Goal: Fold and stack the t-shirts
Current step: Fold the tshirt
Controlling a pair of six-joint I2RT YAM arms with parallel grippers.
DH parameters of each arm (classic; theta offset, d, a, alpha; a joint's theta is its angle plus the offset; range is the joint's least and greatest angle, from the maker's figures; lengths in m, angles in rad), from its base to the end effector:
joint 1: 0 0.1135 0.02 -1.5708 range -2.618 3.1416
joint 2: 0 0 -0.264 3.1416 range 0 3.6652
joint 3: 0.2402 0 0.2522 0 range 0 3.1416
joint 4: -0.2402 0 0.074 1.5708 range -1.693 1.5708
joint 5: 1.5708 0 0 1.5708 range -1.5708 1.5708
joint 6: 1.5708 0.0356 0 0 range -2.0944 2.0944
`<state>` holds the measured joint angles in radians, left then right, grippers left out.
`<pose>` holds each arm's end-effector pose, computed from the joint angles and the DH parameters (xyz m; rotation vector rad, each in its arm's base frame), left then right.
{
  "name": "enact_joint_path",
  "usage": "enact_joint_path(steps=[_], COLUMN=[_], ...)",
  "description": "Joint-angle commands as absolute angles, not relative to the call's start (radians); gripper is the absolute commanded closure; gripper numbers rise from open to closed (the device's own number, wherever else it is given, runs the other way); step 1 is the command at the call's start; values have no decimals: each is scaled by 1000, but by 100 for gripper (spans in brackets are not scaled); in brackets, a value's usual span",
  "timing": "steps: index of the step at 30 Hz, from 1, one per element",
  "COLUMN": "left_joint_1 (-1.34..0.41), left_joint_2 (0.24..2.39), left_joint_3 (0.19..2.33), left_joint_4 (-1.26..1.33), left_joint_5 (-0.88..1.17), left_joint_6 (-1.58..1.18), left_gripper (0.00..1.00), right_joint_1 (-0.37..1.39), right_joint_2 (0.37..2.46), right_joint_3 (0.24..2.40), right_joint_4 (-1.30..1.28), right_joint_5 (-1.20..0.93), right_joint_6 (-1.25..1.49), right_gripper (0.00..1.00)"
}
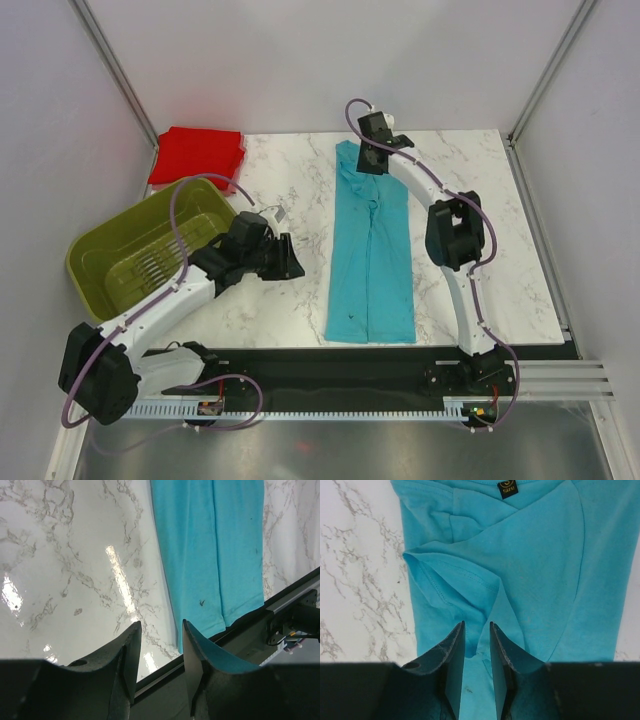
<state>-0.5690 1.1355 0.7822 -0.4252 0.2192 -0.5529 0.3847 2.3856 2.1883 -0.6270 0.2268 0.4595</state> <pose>0.1952 -0.1340 0.2481 0.1336 2.4689 -0.7797 0.5016 0.1944 0.2256 0.1942 2.3639 0.1340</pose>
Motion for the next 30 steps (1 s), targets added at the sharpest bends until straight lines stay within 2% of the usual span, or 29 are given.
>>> enact_joint_path(steps=[1,26,30], left_joint_1=[-566,-555,-554], left_joint_2=[1097,1055,1052], left_joint_3=[828,824,822], left_joint_4=[-472,-508,-508], left_joint_5=[241,227,227], left_joint_6=[-480,-460,-460], left_gripper=[54,54,54], right_joint_1=[387,410,413], right_joint_2=[2418,2467,2456], right_joint_3=[2192,2194,2189], right_joint_4=[-643,-678,-684], right_joint_5=[262,304,305], right_joint_6=[495,518,522], right_gripper=[66,70,77])
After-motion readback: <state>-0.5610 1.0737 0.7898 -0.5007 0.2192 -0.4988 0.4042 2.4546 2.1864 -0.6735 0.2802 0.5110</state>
